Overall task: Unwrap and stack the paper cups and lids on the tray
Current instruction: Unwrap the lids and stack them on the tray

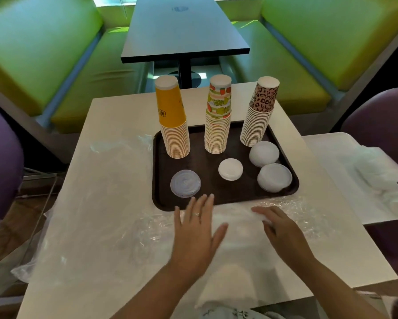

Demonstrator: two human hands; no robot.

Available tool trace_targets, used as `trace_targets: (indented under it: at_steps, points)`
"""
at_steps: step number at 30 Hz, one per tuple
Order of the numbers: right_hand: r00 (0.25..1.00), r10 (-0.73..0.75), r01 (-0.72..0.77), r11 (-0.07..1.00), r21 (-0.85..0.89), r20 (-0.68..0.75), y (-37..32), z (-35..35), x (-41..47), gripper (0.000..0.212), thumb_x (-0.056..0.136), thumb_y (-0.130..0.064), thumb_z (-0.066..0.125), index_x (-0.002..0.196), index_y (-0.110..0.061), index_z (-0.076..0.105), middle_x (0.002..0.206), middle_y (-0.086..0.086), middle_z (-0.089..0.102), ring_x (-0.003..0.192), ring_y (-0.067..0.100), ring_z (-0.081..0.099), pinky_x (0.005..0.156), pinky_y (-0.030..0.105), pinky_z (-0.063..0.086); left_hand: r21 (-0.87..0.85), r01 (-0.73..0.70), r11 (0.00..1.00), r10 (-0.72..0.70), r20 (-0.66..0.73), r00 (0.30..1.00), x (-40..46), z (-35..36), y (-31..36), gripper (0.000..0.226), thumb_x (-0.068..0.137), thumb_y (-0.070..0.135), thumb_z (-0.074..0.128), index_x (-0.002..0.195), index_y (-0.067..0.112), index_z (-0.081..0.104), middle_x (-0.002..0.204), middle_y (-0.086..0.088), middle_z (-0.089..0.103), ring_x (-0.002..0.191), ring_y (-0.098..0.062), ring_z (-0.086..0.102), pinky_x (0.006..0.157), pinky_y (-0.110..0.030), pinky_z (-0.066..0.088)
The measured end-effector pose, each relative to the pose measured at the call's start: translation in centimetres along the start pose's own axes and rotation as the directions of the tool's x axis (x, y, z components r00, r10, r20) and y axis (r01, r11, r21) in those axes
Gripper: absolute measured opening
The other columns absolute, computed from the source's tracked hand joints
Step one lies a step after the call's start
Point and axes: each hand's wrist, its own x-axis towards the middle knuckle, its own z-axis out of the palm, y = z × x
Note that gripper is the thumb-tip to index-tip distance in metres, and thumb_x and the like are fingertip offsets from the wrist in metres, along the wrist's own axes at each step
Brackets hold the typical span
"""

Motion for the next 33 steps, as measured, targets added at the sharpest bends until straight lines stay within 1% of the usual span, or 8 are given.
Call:
trace_targets:
  at_steps: [3,7,10,15,18,21,25,33]
  points:
    - [0.992,0.122,-0.122,0.993,-0.003,0.021,1.4,0.9,0.3,0.044,0.090,0.005,0.048,0.128,-0.016,0.056,0.124,0.003,0.054,0.100,0.019,0.057,0.078,0.022,0.041,0.191,0.047,0.980,-0.101,0.282,0.954,-1.6,4.8,-0.2,0.070,0.097,0.058,0.011,0.139,0.011,0.041,0.140,-0.014,0.049,0.135,-0.033,0.035,0.109,-0.057,0.022]
    - [0.948,0.276,-0.267,0.961,0.073,-0.156,1.1,0.7,0.6,0.047,0.091,-0.001,0.042,0.136,-0.012,0.046,0.134,0.012,0.044,0.121,0.023,0.042,0.095,0.021,0.029,0.196,0.042,0.980,-0.108,0.338,0.935,-2.7,7.7,-2.7,0.070,0.097,0.054,0.012,0.142,0.005,0.033,0.147,-0.019,0.037,0.139,-0.032,0.021,0.107,-0.054,0.011]
    - [0.949,-0.049,0.073,0.995,0.066,-0.311,-3.5,1.3,0.3,0.047,0.092,-0.023,0.041,0.139,-0.014,0.039,0.141,0.003,0.040,0.132,0.011,0.032,0.108,0.016,0.021,0.206,0.046,0.977,-0.109,0.307,0.945,-2.6,8.2,-2.8,0.069,0.098,0.052,0.012,0.144,0.005,0.031,0.150,-0.018,0.032,0.142,-0.029,0.011,0.110,-0.051,0.009]
    - [0.880,-0.433,0.440,0.898,0.007,0.195,-7.8,8.1,-1.4,0.056,0.101,-0.047,0.019,0.151,-0.021,0.015,0.159,-0.002,0.012,0.146,0.011,0.005,0.117,0.028,0.006,0.219,0.000,0.976,-0.060,0.265,0.962,-3.3,8.9,-2.3,0.066,0.097,0.043,0.001,0.150,0.006,0.015,0.156,-0.020,0.012,0.145,-0.037,0.009,0.114,-0.055,0.007]
    - [0.897,-0.335,0.356,0.934,-0.023,0.290,-5.4,10.7,-0.9,0.060,0.098,-0.054,0.010,0.151,-0.026,0.009,0.159,-0.011,-0.001,0.146,0.007,-0.003,0.116,0.028,-0.002,0.210,-0.023,0.977,-0.032,0.252,0.967,-3.4,8.8,-2.3,0.061,0.097,0.036,0.010,0.149,0.006,0.019,0.155,-0.021,0.018,0.144,-0.036,0.014,0.114,-0.050,0.010]
    - [0.924,-0.213,0.286,0.937,-0.203,0.318,-3.0,11.0,0.1,0.057,0.100,-0.051,0.011,0.149,-0.026,0.022,0.156,-0.009,0.021,0.144,0.007,0.011,0.113,0.035,0.005,0.163,0.033,0.986,-0.072,0.239,0.968,-2.9,8.8,-2.5,0.066,0.088,0.034,0.035,0.146,0.005,0.029,0.151,-0.017,0.032,0.145,-0.027,0.008,0.114,-0.041,0.007]
    - [0.959,-0.040,0.155,0.904,-0.398,0.282,-1.3,10.4,0.9,0.059,0.099,-0.050,0.008,0.144,-0.025,0.036,0.147,-0.007,0.042,0.140,0.010,0.023,0.110,0.043,0.010,0.151,0.012,0.988,-0.054,0.281,0.958,-2.7,8.2,-2.9,0.060,0.096,0.039,0.025,0.144,0.003,0.030,0.149,-0.016,0.035,0.142,-0.026,0.017,0.113,-0.039,0.009]
    - [0.990,0.050,0.019,0.882,-0.471,0.134,3.2,7.7,0.1,0.061,0.095,-0.050,0.023,0.150,-0.027,0.014,0.156,-0.007,0.016,0.144,0.008,0.003,0.115,0.044,0.010,0.188,0.080,0.979,-0.123,0.224,0.967,-4.1,6.6,-6.2,0.068,0.098,0.051,0.013,0.149,0.008,0.024,0.155,-0.010,0.023,0.145,-0.022,0.008,0.116,-0.038,0.001]
